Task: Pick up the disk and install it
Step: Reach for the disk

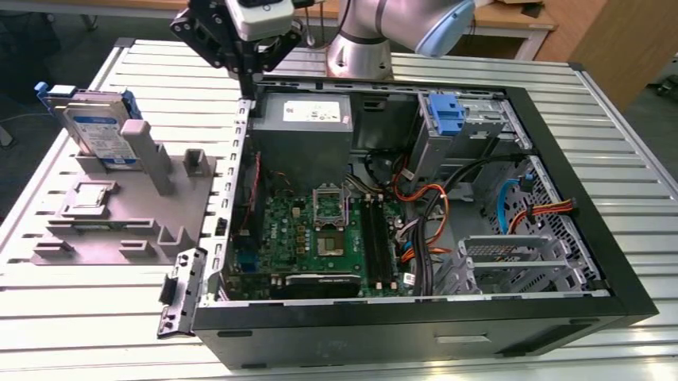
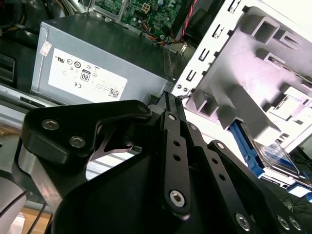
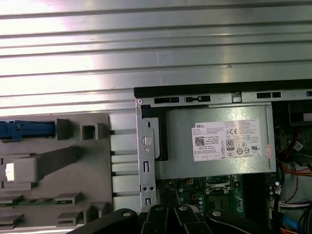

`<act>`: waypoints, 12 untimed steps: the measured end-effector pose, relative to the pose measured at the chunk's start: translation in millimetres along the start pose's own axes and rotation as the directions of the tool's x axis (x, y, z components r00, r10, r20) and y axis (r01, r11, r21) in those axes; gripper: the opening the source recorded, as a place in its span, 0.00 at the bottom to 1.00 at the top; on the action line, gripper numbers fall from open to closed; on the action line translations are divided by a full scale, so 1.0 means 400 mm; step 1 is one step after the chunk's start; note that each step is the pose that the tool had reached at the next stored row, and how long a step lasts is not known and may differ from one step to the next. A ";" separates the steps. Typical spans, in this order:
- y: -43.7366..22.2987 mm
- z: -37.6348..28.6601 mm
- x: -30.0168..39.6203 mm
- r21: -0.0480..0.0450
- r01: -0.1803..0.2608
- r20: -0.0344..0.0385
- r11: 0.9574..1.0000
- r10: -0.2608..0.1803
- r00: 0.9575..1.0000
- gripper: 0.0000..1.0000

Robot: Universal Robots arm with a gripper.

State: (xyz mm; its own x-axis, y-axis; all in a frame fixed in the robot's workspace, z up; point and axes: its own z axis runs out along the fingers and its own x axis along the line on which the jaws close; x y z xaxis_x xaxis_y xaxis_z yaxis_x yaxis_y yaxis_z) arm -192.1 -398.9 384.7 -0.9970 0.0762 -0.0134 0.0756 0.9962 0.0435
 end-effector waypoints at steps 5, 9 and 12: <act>0.000 0.001 0.004 0.000 0.000 -0.001 1.000 0.000 1.000 0.10; -0.001 0.002 0.006 0.000 0.000 -0.001 1.000 0.000 1.000 0.10; -0.001 0.002 0.007 0.000 0.000 -0.002 1.000 0.000 1.000 0.10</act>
State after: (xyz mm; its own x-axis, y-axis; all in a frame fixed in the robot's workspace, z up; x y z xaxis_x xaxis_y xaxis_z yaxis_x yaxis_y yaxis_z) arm -195.0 -398.9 383.9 -0.9970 0.0762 -0.0119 0.0756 0.9962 0.0434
